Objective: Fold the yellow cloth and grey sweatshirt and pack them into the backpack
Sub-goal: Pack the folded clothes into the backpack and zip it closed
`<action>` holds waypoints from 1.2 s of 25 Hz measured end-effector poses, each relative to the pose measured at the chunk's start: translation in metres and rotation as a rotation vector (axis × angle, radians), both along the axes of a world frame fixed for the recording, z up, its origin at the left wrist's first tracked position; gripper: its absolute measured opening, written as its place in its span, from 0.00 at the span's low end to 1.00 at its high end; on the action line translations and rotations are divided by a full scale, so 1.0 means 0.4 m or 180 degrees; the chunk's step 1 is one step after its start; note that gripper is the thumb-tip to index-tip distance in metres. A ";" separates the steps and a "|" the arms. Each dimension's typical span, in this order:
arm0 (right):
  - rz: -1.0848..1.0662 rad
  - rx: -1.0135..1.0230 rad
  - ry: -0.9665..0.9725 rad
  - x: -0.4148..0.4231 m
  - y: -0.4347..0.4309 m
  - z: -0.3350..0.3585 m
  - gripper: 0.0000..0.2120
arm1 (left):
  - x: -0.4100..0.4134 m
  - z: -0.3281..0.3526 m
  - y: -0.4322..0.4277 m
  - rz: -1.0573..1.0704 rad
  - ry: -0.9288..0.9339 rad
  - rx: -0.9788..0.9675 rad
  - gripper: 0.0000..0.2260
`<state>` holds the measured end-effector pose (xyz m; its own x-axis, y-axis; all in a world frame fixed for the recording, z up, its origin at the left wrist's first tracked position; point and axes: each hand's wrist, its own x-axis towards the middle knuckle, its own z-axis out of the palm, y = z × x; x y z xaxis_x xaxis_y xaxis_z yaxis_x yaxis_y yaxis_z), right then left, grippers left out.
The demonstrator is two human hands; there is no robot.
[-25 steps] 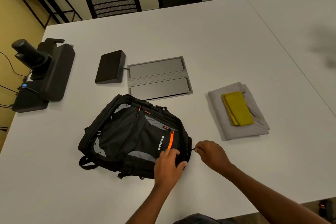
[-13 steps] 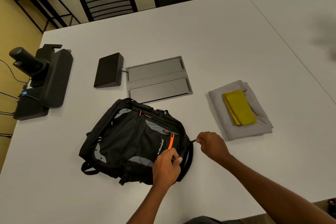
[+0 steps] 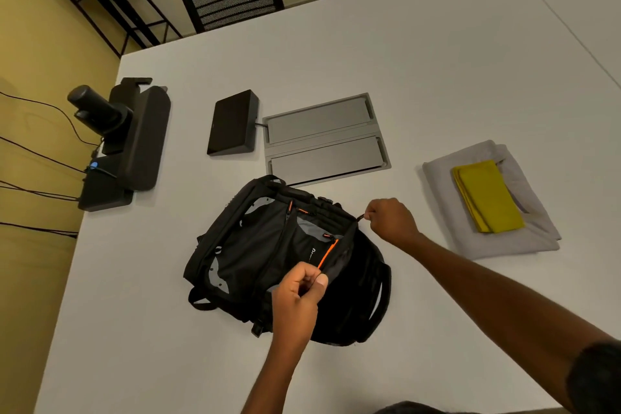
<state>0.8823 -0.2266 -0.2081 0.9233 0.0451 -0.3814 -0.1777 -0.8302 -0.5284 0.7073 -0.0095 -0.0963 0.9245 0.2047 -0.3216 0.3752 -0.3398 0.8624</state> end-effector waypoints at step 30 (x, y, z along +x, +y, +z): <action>-0.0250 -0.0331 0.0468 -0.240 0.022 0.009 0.40 | 0.104 0.058 0.200 0.2532 0.0131 -0.2983 0.18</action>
